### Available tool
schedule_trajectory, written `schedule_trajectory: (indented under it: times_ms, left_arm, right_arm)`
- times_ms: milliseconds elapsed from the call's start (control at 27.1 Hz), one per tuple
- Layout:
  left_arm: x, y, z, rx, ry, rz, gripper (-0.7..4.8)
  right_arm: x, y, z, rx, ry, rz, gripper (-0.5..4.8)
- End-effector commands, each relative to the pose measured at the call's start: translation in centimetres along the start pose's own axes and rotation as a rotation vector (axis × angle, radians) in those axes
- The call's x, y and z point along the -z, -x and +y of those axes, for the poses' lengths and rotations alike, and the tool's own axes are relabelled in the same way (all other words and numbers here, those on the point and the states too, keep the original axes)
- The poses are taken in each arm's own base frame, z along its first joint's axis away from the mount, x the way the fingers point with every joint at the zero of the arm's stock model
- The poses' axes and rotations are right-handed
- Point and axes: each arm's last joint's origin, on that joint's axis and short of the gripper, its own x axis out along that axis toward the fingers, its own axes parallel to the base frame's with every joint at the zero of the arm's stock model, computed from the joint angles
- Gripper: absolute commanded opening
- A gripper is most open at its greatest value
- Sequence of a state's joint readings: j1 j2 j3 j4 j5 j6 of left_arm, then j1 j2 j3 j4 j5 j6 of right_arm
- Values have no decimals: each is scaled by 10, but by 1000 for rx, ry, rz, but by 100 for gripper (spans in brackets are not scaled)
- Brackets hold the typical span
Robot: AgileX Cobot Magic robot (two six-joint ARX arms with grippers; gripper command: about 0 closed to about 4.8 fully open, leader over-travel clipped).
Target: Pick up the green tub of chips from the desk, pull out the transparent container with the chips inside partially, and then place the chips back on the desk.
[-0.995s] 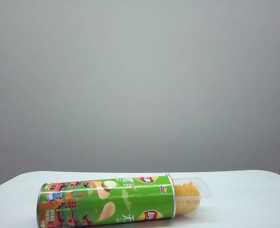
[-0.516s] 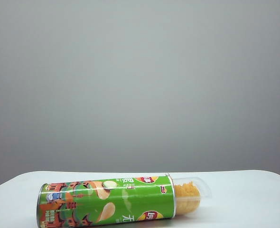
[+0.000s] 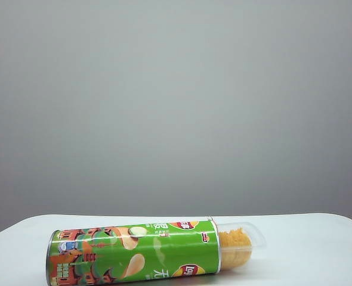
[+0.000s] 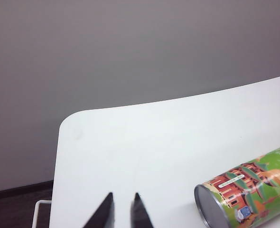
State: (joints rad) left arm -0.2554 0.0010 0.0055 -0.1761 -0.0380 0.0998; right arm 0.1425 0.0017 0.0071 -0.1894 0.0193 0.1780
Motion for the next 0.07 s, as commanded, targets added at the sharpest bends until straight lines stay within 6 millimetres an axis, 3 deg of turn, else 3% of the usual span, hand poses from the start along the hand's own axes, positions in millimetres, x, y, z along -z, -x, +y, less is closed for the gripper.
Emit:
schedule_trajectory:
  times_ms: [37, 74]
  left_arm:
    - [1, 0, 0, -6, 3, 9, 50]
    - [1, 0, 0, -6, 3, 9, 50]
  right_arm:
    - [1, -1, 0, 4, 2, -2, -5]
    - [1, -1, 0, 4, 2, -2, -5]
